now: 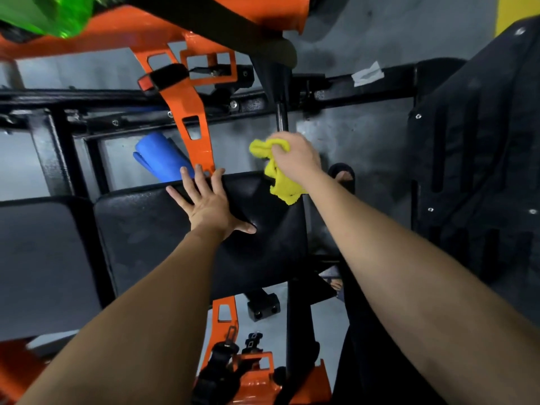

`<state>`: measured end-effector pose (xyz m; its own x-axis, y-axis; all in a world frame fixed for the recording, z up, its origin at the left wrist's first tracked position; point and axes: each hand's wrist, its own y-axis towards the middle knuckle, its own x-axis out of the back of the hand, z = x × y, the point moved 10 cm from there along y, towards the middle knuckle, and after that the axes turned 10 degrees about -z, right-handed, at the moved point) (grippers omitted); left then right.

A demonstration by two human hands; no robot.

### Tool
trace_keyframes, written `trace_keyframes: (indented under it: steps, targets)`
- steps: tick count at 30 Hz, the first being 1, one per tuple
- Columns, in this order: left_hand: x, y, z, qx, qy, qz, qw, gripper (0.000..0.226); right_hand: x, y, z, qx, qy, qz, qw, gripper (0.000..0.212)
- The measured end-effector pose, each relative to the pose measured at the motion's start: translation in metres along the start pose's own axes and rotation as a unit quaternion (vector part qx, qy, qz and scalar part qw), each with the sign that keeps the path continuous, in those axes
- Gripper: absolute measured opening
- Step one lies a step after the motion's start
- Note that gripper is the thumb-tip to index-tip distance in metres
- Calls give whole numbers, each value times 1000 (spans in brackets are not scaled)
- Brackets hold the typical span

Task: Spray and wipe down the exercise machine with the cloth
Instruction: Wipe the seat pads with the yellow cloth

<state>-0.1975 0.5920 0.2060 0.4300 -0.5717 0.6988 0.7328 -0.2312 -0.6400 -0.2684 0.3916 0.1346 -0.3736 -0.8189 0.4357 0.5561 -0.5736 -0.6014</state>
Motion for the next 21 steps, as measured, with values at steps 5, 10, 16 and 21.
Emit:
trace_keyframes:
  steps: [5,10,16,21]
  targets:
    - [-3,1,0,2,4,16,1000,157,19,-26,-102,-134,-34,-37,990,30]
    - [-3,3,-1,0,4,11,1000,158,-34,-136,-189,-190,-7,72,979,36]
    - [-1,0,-2,0,4,13,1000,157,-18,-105,-166,-234,94,31,967,28]
    - [-1,1,-1,4,10,5,1000,156,24,-6,-74,-127,140,-39,981,26]
